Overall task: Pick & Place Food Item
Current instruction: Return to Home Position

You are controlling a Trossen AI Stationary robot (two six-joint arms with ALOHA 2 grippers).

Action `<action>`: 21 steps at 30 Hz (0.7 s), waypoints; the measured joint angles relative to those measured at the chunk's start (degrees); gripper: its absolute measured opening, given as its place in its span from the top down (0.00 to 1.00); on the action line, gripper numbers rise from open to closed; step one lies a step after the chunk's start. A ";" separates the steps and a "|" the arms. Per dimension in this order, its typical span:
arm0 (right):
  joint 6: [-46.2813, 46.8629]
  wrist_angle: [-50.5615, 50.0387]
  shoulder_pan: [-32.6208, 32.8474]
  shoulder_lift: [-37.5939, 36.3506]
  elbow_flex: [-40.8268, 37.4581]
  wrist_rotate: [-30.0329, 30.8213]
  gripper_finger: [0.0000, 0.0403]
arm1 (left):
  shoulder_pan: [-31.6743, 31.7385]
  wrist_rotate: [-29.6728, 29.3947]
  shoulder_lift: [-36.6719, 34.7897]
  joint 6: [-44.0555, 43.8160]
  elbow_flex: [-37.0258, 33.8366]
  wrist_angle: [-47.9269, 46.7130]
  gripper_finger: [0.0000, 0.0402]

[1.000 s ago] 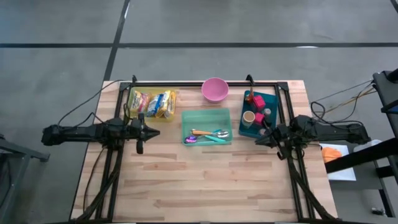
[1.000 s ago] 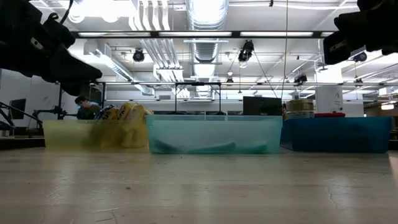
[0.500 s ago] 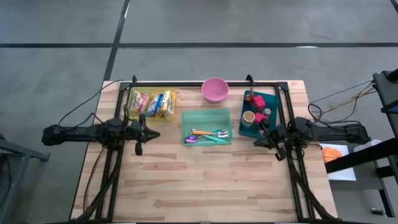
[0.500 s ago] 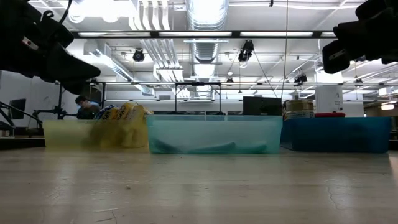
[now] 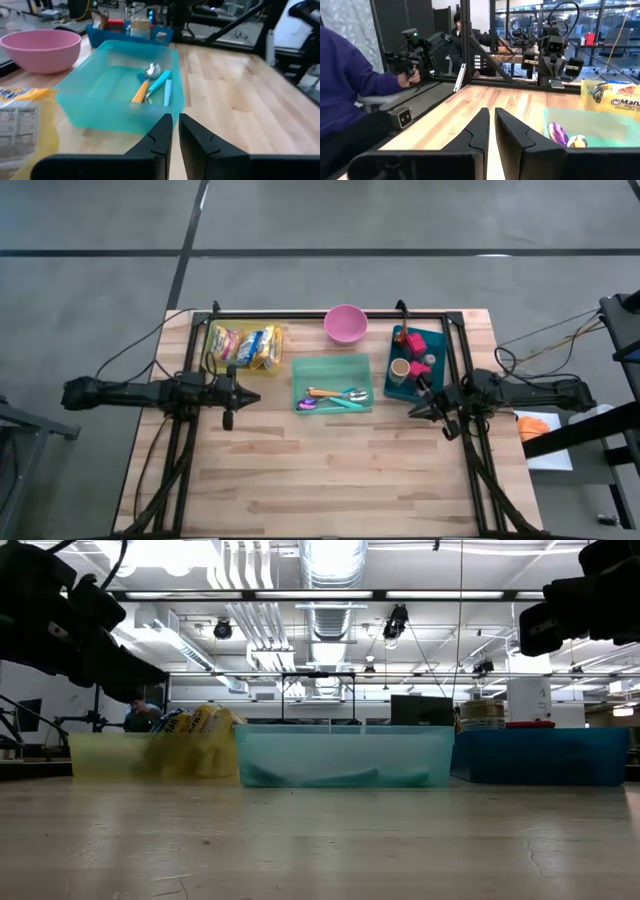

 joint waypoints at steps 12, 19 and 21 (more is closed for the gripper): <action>2.61 -1.54 0.00 0.22 0.00 0.02 0.93 | 0.04 -1.03 1.66 -0.24 -0.04 0.11 0.90; 2.61 -1.57 0.00 0.42 0.00 0.02 0.93 | 0.04 -1.03 1.66 -0.26 -0.04 0.11 0.90; 2.73 -1.59 0.00 0.44 0.00 0.02 0.93 | 0.04 -1.03 1.63 -0.26 -0.04 0.09 0.90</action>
